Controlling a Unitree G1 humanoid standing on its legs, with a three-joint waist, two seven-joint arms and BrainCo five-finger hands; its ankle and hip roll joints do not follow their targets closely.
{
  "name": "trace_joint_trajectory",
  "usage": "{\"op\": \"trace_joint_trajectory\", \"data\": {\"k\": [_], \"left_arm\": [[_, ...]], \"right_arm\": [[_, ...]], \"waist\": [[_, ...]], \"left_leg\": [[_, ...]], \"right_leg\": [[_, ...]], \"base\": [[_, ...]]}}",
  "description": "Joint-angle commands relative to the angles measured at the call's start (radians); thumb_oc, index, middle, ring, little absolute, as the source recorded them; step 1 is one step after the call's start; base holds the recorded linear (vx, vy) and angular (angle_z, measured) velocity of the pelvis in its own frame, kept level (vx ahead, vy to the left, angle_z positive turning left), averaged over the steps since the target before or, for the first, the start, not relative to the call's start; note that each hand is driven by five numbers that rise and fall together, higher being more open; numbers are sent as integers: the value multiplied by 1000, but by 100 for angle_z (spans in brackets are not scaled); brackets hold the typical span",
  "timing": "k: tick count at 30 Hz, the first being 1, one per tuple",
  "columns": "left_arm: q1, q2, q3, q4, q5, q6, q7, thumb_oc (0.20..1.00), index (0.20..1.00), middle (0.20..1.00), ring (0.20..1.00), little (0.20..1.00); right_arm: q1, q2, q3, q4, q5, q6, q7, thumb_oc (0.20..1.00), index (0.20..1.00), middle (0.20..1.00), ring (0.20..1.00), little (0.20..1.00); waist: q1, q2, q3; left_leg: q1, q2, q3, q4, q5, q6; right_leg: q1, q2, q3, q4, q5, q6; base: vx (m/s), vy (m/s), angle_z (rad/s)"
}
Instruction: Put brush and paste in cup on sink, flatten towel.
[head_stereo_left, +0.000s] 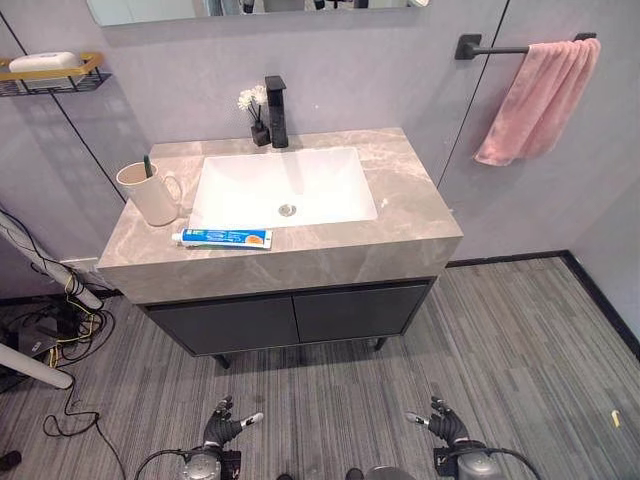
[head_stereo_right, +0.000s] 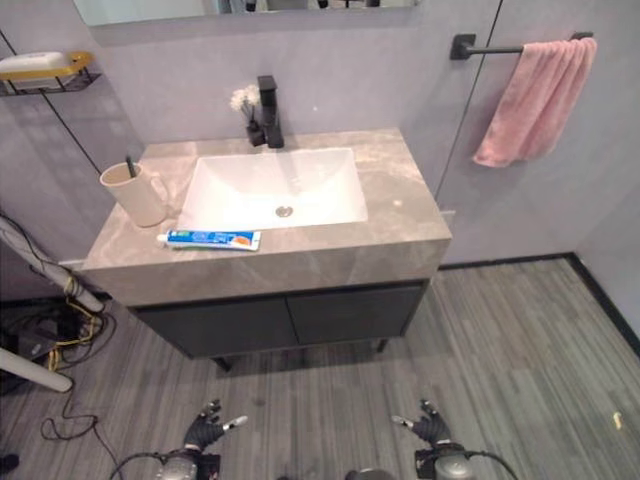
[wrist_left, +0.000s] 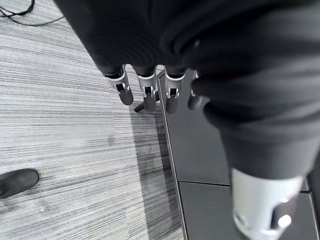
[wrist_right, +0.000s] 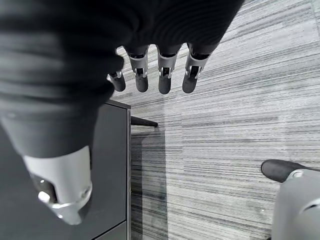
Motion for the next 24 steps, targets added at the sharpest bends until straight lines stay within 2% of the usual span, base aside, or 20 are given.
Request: {"op": "trace_joint_trajectory", "data": {"k": [1, 3, 5, 7, 8, 9, 10, 11, 13, 15, 18, 21, 22, 24], "left_arm": [[-54, 6, 7, -32, -35, -30, 2, 1000, 1000, 1000, 1000, 1000], [-55, 5, 7, -33, -40, -29, 1, 1000, 1000, 1000, 1000, 1000], [-81, -8, -4, -24, -61, -27, -3, 1000, 1000, 1000, 1000, 1000], [-92, -15, -18, -20, -62, -24, -2, 1000, 1000, 1000, 1000, 1000], [-102, -14, -27, -33, -58, -28, 3, 1000, 1000, 1000, 1000, 1000], [-105, -11, -31, -42, -50, -28, 9, 1000, 1000, 1000, 1000, 1000], [-103, -14, -31, -33, -45, -27, 16, 1000, 1000, 1000, 1000, 1000], [-101, -16, -33, -24, -41, -27, 21, 1000, 1000, 1000, 1000, 1000], [-98, -20, -36, -19, -33, -27, 20, 1000, 1000, 1000, 1000, 1000], [-81, -12, -31, -23, -19, -23, 19, 1000, 1000, 1000, 1000, 1000], [-78, -3, -31, -33, -15, -23, 17, 1000, 1000, 1000, 1000, 1000], [-76, 20, -30, -56, -3, -27, 11, 1000, 1000, 1000, 1000, 1000], [-76, 32, -31, -71, 4, -29, 11, 1000, 1000, 1000, 1000, 1000], [-78, 43, -31, -83, 14, -30, 9, 1000, 1000, 1000, 1000, 1000]], "right_arm": [[-37, -22, 23, -23, 0, -25, -15, 1000, 1000, 1000, 1000, 1000], [-36, -25, 24, -25, -3, -25, -16, 1000, 1000, 1000, 1000, 1000], [-32, -45, 25, -22, -17, -22, -23, 1000, 1000, 1000, 1000, 1000], [-26, -55, 21, -13, -30, -18, -33, 1000, 1000, 1000, 1000, 1000], [-22, -64, 13, -5, -35, -15, -45, 1000, 1000, 1000, 1000, 1000], [-23, -72, 7, 19, -50, -12, -57, 1000, 1000, 1000, 1000, 1000], [-24, -74, 13, 55, -76, -7, -68, 1000, 1000, 1000, 1000, 1000], [-24, -77, 14, 67, -84, -6, -73, 1000, 1000, 1000, 1000, 1000], [-25, -72, 13, 80, -79, -6, -72, 1000, 1000, 1000, 1000, 1000], [-23, -60, 28, 83, -91, 2, -59, 1000, 1000, 1000, 1000, 1000], [-19, -52, 35, 78, -103, 6, -55, 1000, 1000, 1000, 1000, 1000], [-18, -43, 39, 59, -109, 9, -46, 1000, 1000, 1000, 1000, 1000], [-25, -39, 47, 45, -120, 11, -41, 1000, 1000, 1000, 1000, 1000], [-37, -41, 65, 19, -149, 11, -40, 1000, 1000, 1000, 1000, 1000]], "waist": [[-3, -23, 35], [-5, -24, 37], [-15, -38, 68], [-23, -38, 72], [-27, -40, 72], [-19, -41, 66], [-10, -33, 64], [-5, -29, 66], [-4, -24, 66], [13, -23, 45], [18, -33, 37], [22, -52, 30], [27, -60, 25], [33, -67, 20]], "left_leg": [[9, 8, -27, -22, 75, -47], [-5, 10, -29, -4, 76, -52], [-100, 19, -37, 169, 110, -85], [-123, 39, -21, 181, 142, -95], [-147, 54, 11, 130, 152, -91], [-174, 62, 4, 47, 165, -81], [-195, 90, -20, -38, 234, -88], [-214, 119, -28, -89, 270, -99], [-222, 141, -1, -127, 298, -110], [-190, 132, -10, -119, 284, -98], [-202, 117, 1, -82, 267, -89], [-223, 77, 19, 5, 215, -62], [-229, 54, 32, 29, 187, -46], [-228, 27, 47, 40, 159, -29]], "right_leg": [[60, -45, 16, -142, 178, 96], [59, -43, 18, -145, 175, 92], [59, -47, 18, -133, 167, 74], [63, -46, 11, -131, 162, 73], [69, -51, 4, -134, 159, 76], [77, -50, 9, -144, 154, 80], [87, -35, 22, -142, 142, 85], [109, -30, 37, -143, 132, 90], [143, -27, 52, -155, 121, 96], [183, -31, 88, -161, 99, 105], [202, -55, 101, -149, 92, 117], [200, -100, 125, -121, 140, 143], [182, -122, 136, -100, 184, 158], [177, -147, 143, -88, 237, 175]], "base": [[-72, -125, 5], [-39, -95, 18], [-27, -151, 16], [49, -52, 21], [153, 33, 13], [259, 93, 21], [366, 140, 22], [360, 145, -1], [359, 154, -61], [337, 174, -61], [238, 172, -49], [205, 206, -31], [226, 272, -29], [190, 241, -11]]}}
